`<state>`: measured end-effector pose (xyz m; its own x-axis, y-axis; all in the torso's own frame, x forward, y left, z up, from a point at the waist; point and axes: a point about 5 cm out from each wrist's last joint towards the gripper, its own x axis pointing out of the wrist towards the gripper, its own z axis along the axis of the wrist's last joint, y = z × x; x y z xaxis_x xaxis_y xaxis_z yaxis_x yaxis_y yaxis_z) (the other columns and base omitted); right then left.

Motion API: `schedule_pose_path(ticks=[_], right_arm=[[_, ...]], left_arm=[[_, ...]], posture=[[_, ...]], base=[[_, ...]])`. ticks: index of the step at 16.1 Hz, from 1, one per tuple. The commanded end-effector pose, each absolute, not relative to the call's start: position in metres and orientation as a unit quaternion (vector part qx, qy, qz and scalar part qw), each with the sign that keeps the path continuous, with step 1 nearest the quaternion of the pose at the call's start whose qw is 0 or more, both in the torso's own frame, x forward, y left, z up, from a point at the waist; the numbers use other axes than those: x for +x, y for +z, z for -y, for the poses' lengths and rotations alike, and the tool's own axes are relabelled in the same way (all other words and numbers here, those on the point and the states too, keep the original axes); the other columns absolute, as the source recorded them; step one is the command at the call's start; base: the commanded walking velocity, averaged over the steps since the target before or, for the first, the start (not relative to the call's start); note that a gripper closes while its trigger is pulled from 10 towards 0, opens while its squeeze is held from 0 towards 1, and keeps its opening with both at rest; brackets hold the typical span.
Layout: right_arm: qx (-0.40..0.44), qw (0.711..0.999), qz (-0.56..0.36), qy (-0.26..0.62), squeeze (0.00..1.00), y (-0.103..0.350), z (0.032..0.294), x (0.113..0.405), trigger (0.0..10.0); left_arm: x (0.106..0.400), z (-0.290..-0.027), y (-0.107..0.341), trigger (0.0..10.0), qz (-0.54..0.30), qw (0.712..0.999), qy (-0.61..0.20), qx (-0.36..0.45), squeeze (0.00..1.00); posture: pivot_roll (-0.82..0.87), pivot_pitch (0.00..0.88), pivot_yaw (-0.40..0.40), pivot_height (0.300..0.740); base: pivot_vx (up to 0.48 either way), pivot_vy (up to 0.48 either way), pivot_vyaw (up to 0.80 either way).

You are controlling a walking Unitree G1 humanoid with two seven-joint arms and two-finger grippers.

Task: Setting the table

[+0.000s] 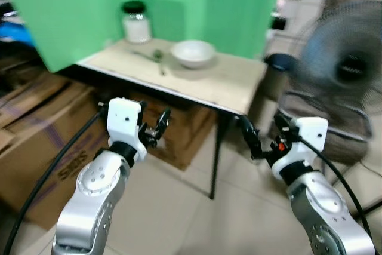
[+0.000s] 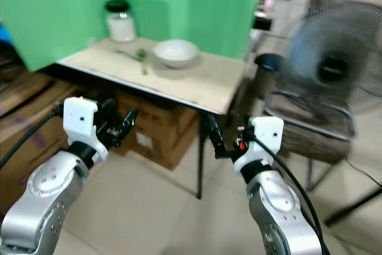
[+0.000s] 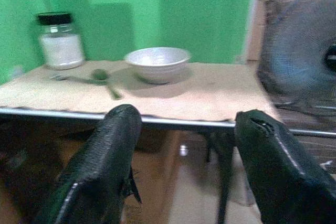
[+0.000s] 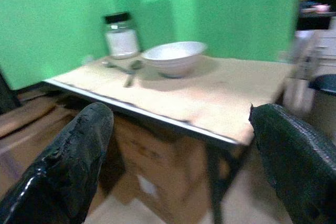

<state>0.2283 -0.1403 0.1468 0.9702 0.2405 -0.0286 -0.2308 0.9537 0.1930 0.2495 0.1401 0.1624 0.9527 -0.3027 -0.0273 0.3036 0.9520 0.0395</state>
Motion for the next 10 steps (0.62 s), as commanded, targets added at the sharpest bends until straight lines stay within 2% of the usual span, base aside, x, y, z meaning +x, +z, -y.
schedule_pose_path(ticks=[1, 5, 10], right_arm=[[0.109, 0.985, -0.015, 0.131, 0.00, 0.1506, 0.1358, 0.2311, 10.0], [0.115, 0.984, -0.036, 0.132, 0.00, 0.1459, 0.1354, 0.2323, 10.0], [0.124, 0.983, -0.046, 0.125, 0.00, 0.1425, 0.1376, 0.2305, 10.0]], left_arm=[[0.2497, -0.1463, 0.1641, 10.0, -0.012, 0.989, -0.144, 0.030, 1.00], [0.2500, -0.1483, 0.1667, 10.0, -0.008, 0.990, -0.141, 0.026, 1.00], [0.2501, -0.1497, 0.1675, 10.0, -0.007, 0.990, -0.141, 0.026, 1.00]], posture=[[0.08, 0.000, -0.027, 0.740], [0.08, 0.000, -0.028, 0.740], [0.08, 0.000, -0.028, 0.740]], base=[[0.307, 0.000, 0.00], [0.316, 0.000, 0.00], [0.404, 0.000, 0.00]])
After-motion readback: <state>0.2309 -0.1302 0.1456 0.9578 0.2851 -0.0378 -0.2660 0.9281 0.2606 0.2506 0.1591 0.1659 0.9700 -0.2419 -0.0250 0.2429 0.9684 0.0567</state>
